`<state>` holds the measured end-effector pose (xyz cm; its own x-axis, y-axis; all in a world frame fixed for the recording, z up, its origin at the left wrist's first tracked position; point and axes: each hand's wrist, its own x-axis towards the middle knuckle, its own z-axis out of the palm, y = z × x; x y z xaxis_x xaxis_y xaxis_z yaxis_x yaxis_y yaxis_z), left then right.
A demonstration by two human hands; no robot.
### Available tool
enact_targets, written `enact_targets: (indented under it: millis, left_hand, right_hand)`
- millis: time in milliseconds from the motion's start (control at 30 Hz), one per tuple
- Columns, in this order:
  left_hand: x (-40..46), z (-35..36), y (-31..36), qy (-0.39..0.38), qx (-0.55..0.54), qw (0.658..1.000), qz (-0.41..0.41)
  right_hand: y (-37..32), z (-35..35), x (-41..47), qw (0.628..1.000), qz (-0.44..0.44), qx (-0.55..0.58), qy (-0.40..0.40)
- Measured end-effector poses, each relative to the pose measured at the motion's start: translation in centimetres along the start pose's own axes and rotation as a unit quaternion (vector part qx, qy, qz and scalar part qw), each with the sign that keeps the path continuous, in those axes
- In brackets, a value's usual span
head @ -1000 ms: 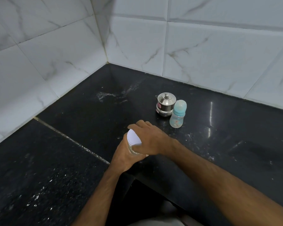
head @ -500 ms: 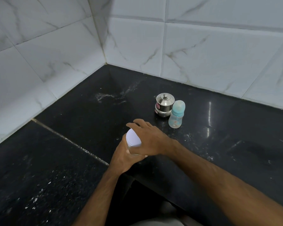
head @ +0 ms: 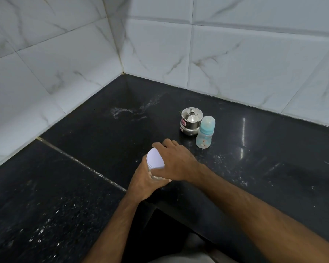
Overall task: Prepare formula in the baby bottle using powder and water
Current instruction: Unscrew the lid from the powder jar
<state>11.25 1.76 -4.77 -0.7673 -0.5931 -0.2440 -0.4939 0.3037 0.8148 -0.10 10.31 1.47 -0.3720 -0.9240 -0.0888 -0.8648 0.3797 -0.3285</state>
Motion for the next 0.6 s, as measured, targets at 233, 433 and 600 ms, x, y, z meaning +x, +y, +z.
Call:
enact_targets:
  millis: [233,433,600]
  left_hand:
    - [0.0,0.0,0.2,0.001,-0.004,1.0,0.019]
    - [-0.5,-0.3,-0.5,0.018,-0.036,0.996,0.074]
    - [-0.3,-0.2,-1.0,0.018,-0.037,0.995,0.09]
  right_hand:
    - [0.1,-0.9,-0.1,0.996,-0.007,0.091,0.003]
    - [1.9,-1.2,-1.8,0.948,0.01,0.294,0.124]
    - [4.3,1.3,-5.8,0.907,0.047,0.373,0.189]
